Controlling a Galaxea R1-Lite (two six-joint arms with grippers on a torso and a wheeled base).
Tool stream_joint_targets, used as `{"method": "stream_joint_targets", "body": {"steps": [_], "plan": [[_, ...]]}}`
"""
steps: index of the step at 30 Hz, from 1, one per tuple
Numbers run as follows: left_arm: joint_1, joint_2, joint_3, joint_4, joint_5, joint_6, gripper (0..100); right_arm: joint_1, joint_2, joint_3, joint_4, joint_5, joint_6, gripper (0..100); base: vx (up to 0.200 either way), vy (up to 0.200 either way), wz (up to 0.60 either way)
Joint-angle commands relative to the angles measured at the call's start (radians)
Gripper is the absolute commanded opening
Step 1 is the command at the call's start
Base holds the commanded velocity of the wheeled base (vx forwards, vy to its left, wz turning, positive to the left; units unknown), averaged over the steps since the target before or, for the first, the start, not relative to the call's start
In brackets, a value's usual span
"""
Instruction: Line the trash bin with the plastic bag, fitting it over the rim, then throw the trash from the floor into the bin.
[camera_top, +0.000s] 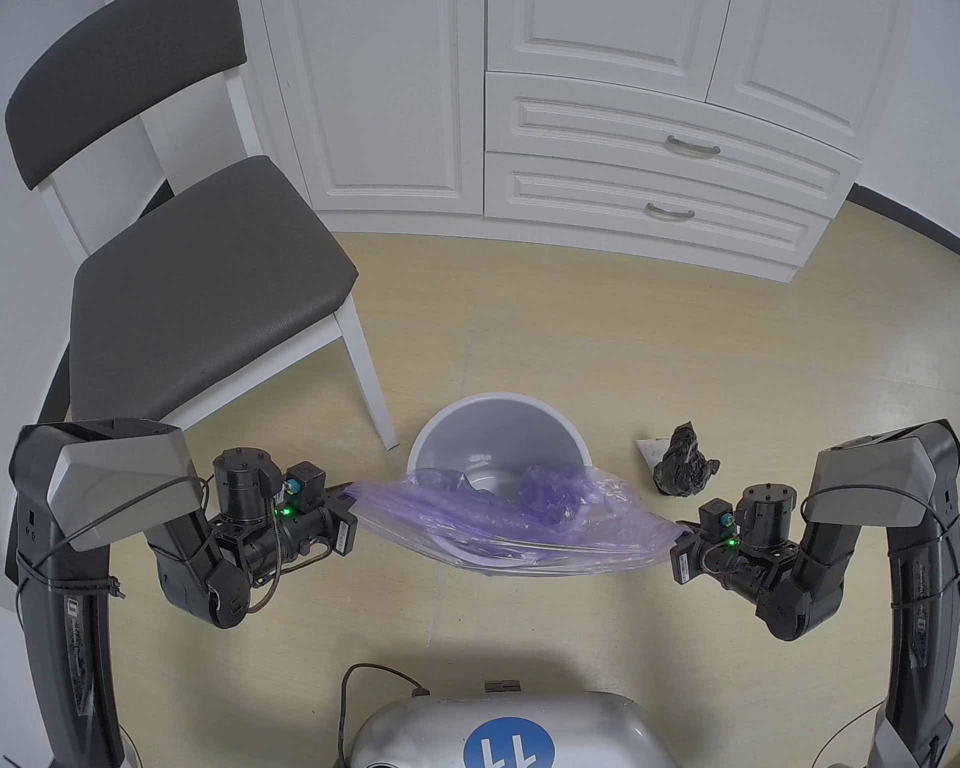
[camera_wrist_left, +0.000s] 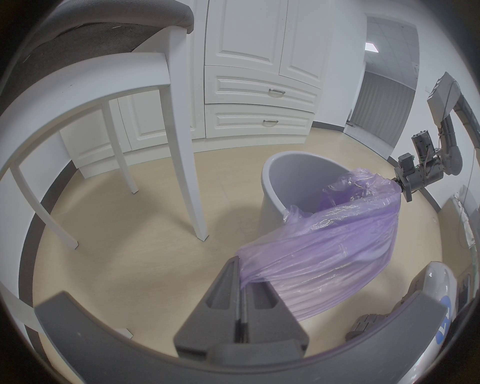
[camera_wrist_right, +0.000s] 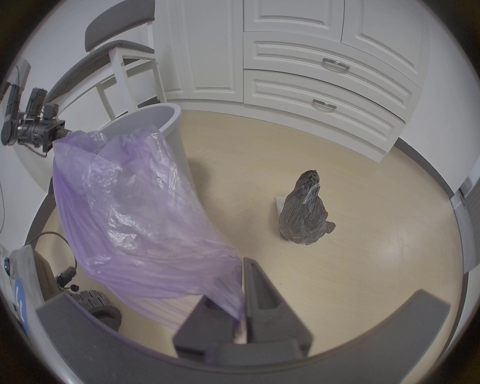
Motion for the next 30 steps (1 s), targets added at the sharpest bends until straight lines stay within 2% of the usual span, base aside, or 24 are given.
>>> {"method": "stream_joint_targets", "body": {"steps": [1, 9, 12, 13, 18, 19, 21, 22, 25, 27, 28, 30], "plan": [[-0.007, 0.000, 0.002, -0.003, 0.000, -0.002, 0, 0.012, -0.045, 0.066, -0.020, 0.013, -0.052, 100, 0.000, 0.000, 0.00], [-0.012, -0.009, 0.009, -0.006, 0.002, -0.002, 0, 0.032, -0.237, 0.235, -0.055, 0.079, -0.090, 100, 0.000, 0.000, 0.00], [-0.012, -0.009, 0.009, -0.006, 0.002, -0.002, 0, 0.009, -0.317, 0.301, -0.057, 0.165, -0.142, 100, 0.000, 0.000, 0.00], [-0.012, -0.009, 0.009, -0.006, 0.002, -0.002, 0, -0.010, -0.343, 0.326, -0.057, 0.219, -0.157, 100, 0.000, 0.000, 0.00], [-0.012, -0.003, 0.006, -0.006, 0.006, -0.002, 0, -0.105, -0.341, 0.324, -0.060, 0.409, -0.157, 100, 0.000, 0.000, 0.00], [-0.012, -0.003, 0.005, -0.006, 0.006, -0.002, 0, -0.114, -0.338, 0.322, -0.060, 0.431, -0.156, 100, 0.000, 0.000, 0.00], [-0.012, 0.000, 0.005, -0.005, 0.006, -0.002, 0, -0.165, -0.300, 0.303, -0.060, 0.544, -0.153, 100, 0.000, 0.000, 0.00], [-0.012, 0.000, 0.003, -0.003, 0.006, -0.002, 0, -0.181, -0.277, 0.290, -0.060, 0.579, -0.153, 100, 0.000, 0.000, 0.00], [-0.012, 0.003, -0.002, 0.001, 0.008, -0.002, 0, -0.217, -0.205, 0.249, -0.060, 0.644, -0.144, 100, 0.000, 0.000, 0.00], [-0.012, 0.003, -0.002, 0.001, 0.008, -0.002, 0, -0.218, -0.202, 0.246, -0.060, 0.647, -0.142, 100, 0.000, 0.000, 0.00], [-0.012, 0.010, -0.003, 0.003, 0.008, -0.002, 0, -0.247, -0.148, 0.214, -0.062, 0.699, -0.111, 100, 0.000, 0.000, 0.00], [-0.010, 0.010, -0.005, 0.004, 0.008, -0.002, 0, -0.272, -0.119, 0.191, -0.063, 0.760, -0.067, 100, 0.000, 0.000, 0.00]]}}
